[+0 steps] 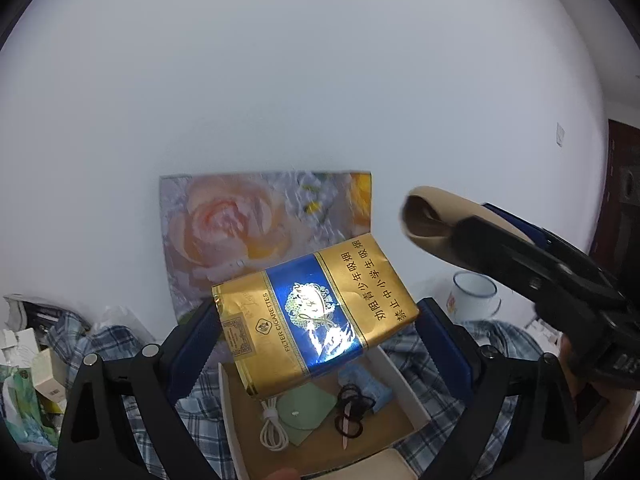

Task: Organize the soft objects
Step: 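Lift the gold pack with the left tool while the right tool lifts the beige disc, then lower the gold pack into the box with the left tool while the right tool places the disc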

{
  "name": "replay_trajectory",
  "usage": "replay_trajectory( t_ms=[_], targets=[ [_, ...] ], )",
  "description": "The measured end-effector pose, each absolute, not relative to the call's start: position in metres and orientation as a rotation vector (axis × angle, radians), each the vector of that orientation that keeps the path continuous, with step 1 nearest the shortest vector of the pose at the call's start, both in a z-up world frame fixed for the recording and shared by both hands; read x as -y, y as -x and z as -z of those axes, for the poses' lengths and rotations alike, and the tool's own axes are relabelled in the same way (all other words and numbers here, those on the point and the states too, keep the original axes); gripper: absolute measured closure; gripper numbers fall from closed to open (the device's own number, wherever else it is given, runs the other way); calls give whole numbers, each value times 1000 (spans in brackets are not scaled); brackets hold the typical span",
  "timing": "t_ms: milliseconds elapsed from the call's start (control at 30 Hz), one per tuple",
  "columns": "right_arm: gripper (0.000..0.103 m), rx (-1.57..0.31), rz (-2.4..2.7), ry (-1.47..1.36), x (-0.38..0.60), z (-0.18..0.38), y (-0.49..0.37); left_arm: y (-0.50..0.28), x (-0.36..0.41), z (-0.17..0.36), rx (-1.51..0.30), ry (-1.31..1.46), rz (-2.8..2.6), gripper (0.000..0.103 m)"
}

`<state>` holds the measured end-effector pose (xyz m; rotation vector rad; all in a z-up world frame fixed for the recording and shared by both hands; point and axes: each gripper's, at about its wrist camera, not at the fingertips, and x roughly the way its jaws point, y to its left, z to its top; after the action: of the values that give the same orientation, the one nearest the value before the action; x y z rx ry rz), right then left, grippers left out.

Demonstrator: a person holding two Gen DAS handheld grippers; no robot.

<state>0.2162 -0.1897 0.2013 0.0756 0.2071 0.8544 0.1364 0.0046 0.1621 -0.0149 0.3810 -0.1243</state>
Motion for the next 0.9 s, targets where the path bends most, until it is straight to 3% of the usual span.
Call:
replay_trajectory(
  t_ms=[900],
  targets=[
    [30,-505,-823,-61,161,-102,-283,-206,-10,-62,-633,-32,64,6]
  ],
)
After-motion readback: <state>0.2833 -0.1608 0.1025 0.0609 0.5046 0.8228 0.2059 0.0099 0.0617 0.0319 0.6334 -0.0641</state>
